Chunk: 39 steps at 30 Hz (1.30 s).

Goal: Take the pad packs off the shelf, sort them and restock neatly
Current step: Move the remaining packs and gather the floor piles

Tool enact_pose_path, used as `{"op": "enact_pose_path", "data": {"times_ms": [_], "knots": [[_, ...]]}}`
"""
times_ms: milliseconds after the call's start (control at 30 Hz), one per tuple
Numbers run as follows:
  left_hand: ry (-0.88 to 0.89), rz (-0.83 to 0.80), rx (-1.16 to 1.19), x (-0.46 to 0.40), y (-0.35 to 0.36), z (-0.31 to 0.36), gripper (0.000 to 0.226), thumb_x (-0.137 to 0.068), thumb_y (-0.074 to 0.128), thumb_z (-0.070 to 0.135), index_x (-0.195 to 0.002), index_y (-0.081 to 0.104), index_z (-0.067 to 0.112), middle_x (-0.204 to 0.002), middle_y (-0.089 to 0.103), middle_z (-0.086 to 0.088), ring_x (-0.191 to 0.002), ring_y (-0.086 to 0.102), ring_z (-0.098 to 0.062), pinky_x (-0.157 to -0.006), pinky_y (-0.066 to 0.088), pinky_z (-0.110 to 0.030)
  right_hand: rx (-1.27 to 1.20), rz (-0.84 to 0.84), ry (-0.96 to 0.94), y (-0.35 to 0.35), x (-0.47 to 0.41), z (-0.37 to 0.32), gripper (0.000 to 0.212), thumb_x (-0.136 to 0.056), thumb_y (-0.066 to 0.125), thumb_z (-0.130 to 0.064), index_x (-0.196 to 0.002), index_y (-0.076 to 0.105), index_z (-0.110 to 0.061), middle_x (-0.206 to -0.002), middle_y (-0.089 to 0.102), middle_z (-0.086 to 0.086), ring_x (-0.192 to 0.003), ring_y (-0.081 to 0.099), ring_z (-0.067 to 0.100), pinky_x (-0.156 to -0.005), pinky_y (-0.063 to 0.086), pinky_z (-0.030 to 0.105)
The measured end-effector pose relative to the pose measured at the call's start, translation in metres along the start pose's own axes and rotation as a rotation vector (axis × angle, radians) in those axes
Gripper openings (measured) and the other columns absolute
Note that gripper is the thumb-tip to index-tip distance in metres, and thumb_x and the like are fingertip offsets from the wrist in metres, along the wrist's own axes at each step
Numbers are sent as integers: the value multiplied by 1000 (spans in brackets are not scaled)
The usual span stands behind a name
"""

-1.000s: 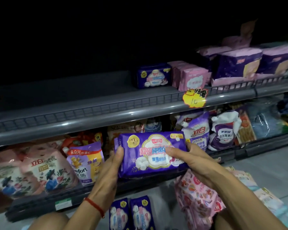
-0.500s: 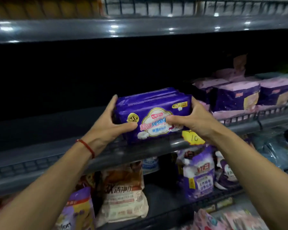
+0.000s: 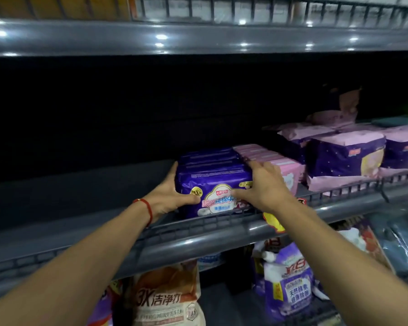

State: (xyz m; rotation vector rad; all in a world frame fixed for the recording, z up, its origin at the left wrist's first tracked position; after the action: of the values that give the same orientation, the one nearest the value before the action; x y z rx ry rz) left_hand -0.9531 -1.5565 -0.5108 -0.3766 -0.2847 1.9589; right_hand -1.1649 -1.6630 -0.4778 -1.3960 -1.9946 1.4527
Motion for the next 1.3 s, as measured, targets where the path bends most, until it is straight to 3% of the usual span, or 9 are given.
{"op": "enact_pose_path", "data": {"times_ms": [100,233,333,433,667,833,967,1067,1300], "knots": [[-43,-42,-29,0,7,-3,145,-67,92,5,-158,-16,38,-136,60,6,-112,66,-7,-102,52,-28,-149,221,-13,-7,29,1,63,-92,69,-41,-146,47,-18,-140,48,9,-132,39,31,-110,39,45],[-54,7,-17,-2,20,-1,148,-66,91,1,-157,-21,34,-130,62,2,-112,67,-13,-102,55,-38,-183,201,-30,14,49,0,62,-98,60,-27,-154,35,-17,-155,32,11,-134,45,33,-106,43,42],[-56,46,9,-9,23,-5,142,-61,93,1,-161,-5,26,-124,66,0,-109,69,-15,-98,57,-38,-135,114,-45,25,44,-2,74,-102,55,-30,-162,15,-15,-167,14,13,-148,32,32,-112,38,39],[-47,32,-25,-14,25,-10,125,-60,96,7,-156,18,25,-120,68,4,-103,71,-8,-94,59,-33,-71,98,-38,23,36,-2,72,-105,49,-37,-164,12,-16,-168,11,15,-151,23,32,-113,38,42],[-29,-2,-79,-19,26,-16,130,-56,99,27,-156,17,31,-125,66,11,-109,68,-4,-100,55,-35,-48,227,-41,29,44,-17,81,-99,57,-31,-160,10,-6,-141,26,16,-120,45,28,-96,49,35],[12,74,-173,-19,25,-14,125,-46,93,57,-150,29,28,-130,64,11,-114,65,-8,-102,54,-38,-40,193,-22,42,45,-18,77,-98,52,-28,-159,9,-5,-154,26,23,-132,44,34,-102,48,42],[-6,39,-139,-16,29,-13,107,-66,95,25,-150,29,23,-122,66,10,-106,67,-3,-90,58,-22,-2,238,-41,44,56,-20,63,-100,48,-29,-153,25,-7,-145,39,19,-122,51,32,-99,46,39],[-9,-9,-130,-17,32,-13,116,-66,91,0,-155,18,18,-118,66,6,-102,69,-4,-77,57,-16,16,262,-77,48,60,-19,62,-103,45,-31,-156,25,-6,-131,50,13,-111,55,28,-100,44,39],[-39,7,-147,-22,31,-20,123,-66,89,-2,-159,12,18,-118,65,6,-105,68,-7,-89,58,-26,103,210,-118,58,55,-18,67,-107,31,-37,-161,11,-4,-140,49,12,-128,49,26,-117,31,42]]}}
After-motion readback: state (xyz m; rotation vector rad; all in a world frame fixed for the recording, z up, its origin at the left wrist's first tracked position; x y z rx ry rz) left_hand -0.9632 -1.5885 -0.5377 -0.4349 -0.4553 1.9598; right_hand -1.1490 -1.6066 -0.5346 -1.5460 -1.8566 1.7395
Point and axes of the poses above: each hand's wrist, its own x-axis away from the middle knuckle, its own y-axis out of the palm, z = x × y, the point moved 7 cm from there along -x, towards the middle knuckle
